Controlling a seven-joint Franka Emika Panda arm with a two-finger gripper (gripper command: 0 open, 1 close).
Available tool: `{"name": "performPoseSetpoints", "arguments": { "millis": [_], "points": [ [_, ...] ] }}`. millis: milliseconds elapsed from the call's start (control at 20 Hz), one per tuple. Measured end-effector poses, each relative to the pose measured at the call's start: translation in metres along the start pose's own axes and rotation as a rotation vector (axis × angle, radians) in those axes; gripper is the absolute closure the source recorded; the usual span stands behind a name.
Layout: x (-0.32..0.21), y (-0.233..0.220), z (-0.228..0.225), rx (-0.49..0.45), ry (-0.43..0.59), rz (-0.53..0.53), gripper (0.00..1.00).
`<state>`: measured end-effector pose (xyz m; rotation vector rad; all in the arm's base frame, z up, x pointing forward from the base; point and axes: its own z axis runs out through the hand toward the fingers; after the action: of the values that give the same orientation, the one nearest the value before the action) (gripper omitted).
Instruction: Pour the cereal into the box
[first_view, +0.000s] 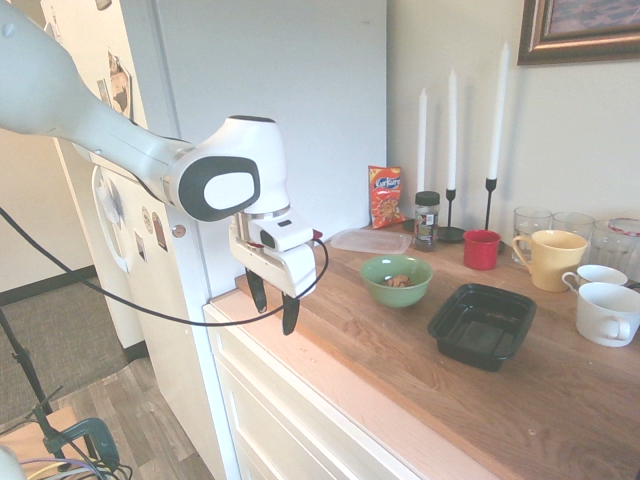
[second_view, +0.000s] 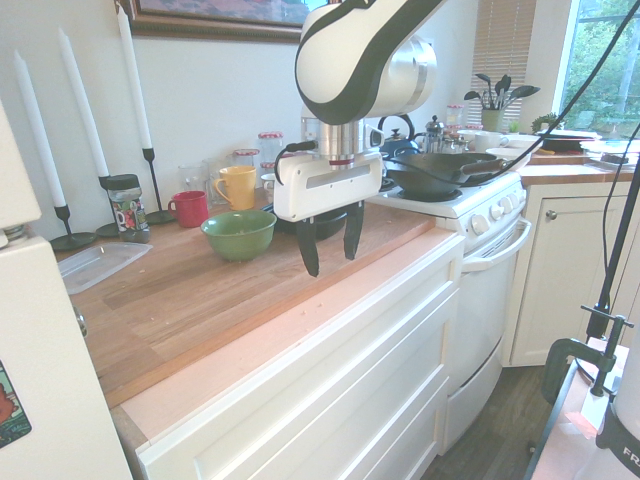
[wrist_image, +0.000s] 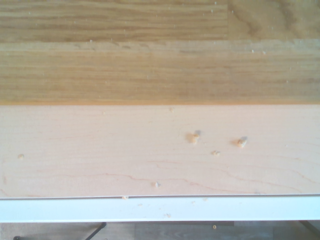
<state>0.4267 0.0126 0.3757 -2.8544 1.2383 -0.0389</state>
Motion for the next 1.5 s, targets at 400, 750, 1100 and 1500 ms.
{"name": "performPoseSetpoints", "arguments": {
  "millis": [400,750,1100,1500],
  "points": [
    [0.013,-0.034,-0.042,-0.001,0.116,-0.038,0.00],
    [0.027,-0.118,-0.039,-0.077,0.266,-0.123,0.00],
    [0.036,-0.188,-0.010,-0.178,0.451,-0.182,0.00],
    [0.092,-0.246,0.024,-0.233,0.510,-0.164,0.00]
  ]
}}
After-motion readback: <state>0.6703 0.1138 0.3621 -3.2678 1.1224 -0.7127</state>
